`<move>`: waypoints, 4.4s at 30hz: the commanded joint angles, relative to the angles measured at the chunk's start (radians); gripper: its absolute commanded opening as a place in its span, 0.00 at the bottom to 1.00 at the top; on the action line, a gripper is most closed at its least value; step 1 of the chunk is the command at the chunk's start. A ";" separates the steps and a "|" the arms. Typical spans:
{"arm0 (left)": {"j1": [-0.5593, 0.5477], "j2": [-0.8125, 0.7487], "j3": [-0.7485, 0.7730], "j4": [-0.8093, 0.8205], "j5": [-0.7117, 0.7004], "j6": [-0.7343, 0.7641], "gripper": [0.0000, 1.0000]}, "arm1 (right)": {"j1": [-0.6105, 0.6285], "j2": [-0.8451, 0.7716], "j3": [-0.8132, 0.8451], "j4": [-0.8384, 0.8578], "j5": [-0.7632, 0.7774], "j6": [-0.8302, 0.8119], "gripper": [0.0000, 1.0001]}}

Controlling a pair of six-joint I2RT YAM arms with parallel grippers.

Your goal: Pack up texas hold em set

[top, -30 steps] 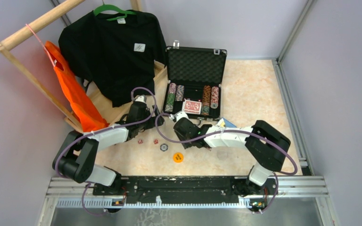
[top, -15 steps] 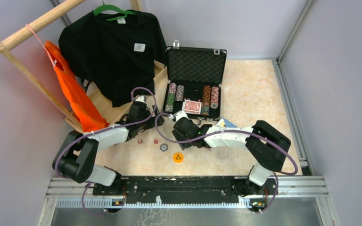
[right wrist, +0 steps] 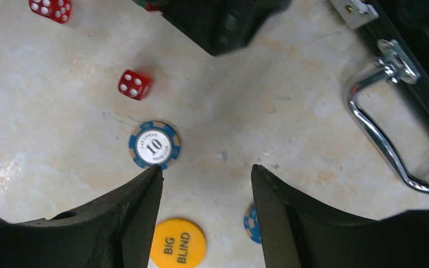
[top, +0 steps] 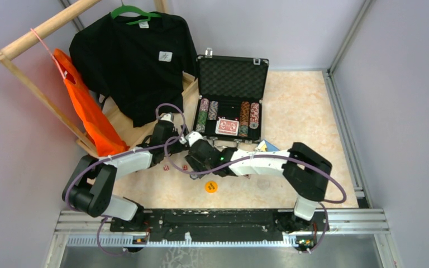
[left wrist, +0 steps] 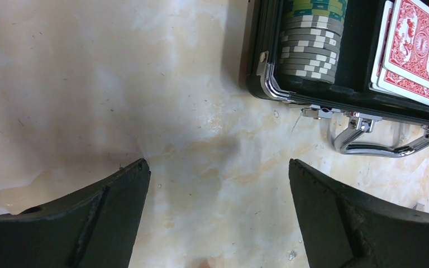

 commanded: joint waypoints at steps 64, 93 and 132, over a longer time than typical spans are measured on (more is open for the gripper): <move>0.020 0.024 0.020 -0.009 0.021 -0.012 0.99 | 0.089 0.239 0.137 -0.032 -0.107 -0.007 0.51; 0.021 0.022 0.020 -0.009 0.026 -0.009 0.99 | 0.093 0.151 0.113 -0.023 -0.046 0.034 0.43; 0.020 0.042 0.025 -0.006 0.035 -0.007 0.99 | -0.088 -0.111 -0.091 -0.048 0.030 0.018 0.43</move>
